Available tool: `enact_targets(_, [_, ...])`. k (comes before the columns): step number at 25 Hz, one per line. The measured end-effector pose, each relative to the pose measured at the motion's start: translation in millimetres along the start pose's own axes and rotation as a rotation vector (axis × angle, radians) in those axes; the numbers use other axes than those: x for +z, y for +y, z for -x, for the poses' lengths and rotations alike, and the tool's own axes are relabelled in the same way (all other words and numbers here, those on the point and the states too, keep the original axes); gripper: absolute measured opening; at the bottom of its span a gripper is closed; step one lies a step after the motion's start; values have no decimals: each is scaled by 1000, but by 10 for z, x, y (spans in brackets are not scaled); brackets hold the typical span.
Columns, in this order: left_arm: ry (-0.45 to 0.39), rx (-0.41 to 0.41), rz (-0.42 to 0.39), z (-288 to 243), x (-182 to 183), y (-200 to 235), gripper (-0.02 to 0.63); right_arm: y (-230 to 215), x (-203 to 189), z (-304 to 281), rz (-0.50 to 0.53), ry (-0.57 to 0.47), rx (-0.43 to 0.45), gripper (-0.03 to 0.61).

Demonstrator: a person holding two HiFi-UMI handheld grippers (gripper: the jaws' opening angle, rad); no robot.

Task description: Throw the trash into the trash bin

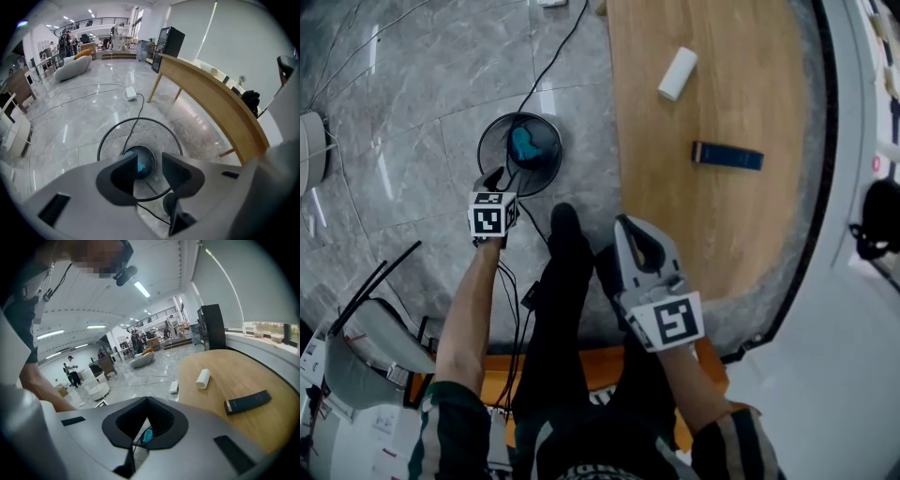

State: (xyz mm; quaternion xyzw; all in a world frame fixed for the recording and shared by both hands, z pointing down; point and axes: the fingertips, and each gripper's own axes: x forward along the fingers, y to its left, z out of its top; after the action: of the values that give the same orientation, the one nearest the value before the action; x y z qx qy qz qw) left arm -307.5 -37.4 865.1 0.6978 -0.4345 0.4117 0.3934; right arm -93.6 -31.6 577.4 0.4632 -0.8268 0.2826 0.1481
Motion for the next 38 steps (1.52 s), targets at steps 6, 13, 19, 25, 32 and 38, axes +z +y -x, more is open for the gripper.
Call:
enact_targets(6, [-85, -12, -60, 503, 445, -344, 141, 20, 477, 323, 6, -56, -24, 0])
enact_targets(13, [-214, -101, -102, 1076, 1285, -1017, 135, -124, 1111, 789, 18, -137, -85, 0])
enact_targets(19, [-325, -122, -175, 1425, 1997, -1565, 0, -336, 1536, 1182, 40, -194, -149, 0])
enact_targets(25, [-351, -184, -283, 1384, 2394, -2134, 2, -600, 1709, 1475, 33, -242, -203, 0])
enact_targets(32, [-328, -313, -499, 1055, 2482, -2991, 163, -953, 1542, 1696, 0, -244, -265, 0])
enact_targets(38, [-224, -321, -910, 578, 2245, -3631, 247, -1234, 1340, 1903, -36, -230, -317, 0])
